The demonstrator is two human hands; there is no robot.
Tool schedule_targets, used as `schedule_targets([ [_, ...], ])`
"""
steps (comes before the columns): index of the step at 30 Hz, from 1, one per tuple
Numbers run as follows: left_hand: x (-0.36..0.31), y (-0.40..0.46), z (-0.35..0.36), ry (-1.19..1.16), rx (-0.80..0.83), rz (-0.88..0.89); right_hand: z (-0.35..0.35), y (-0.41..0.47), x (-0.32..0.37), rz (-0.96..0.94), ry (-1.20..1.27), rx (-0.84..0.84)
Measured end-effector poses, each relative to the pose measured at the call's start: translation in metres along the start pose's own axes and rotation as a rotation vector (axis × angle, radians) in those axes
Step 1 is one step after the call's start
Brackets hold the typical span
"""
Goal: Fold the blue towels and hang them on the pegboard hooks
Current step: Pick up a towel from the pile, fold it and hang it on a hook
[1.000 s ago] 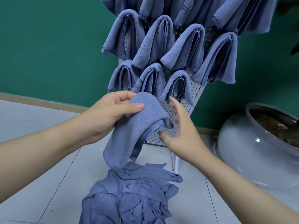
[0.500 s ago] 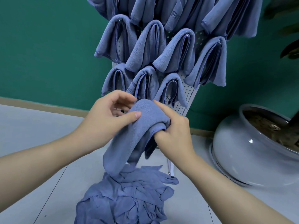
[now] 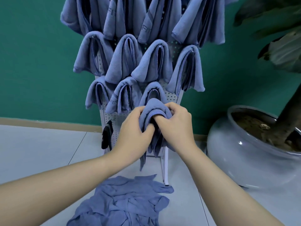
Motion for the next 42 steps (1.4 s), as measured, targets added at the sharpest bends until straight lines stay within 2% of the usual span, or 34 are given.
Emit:
schedule_targets([
  [6,-0.007,0.052,0.032,0.016,-0.019,0.061,-0.044,0.033,-0.013,-0.076,-0.172,-0.104],
  [10,-0.018,0.086,0.048,0.01,-0.04,0.064,-0.062,0.067,-0.02,-0.146,-0.278,-0.091],
  [15,-0.032,0.118,0.073,-0.039,-0.114,0.019,-0.074,0.101,-0.034,-0.155,-0.2,-0.104],
  [25,0.002,0.168,0.109,0.031,-0.183,-0.098,-0.049,0.158,-0.074,-0.107,-0.216,-0.123],
  [36,0.032,0.17,0.145,-0.024,-0.265,-0.045,-0.028,0.174,-0.114,-0.021,-0.193,-0.069],
  [42,0.051,0.164,0.144,0.13,-0.249,-0.002,-0.016,0.166,-0.123,-0.019,-0.18,-0.086],
])
Point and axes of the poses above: each hand's wrist, its own y-axis towards the middle knuckle, its own z-axis out of the palm, x = y × z, the point moved 3 cm from there along y, towards the middle knuckle, and after that the axes turned 3 degrees about z, right-handed, at the moved point
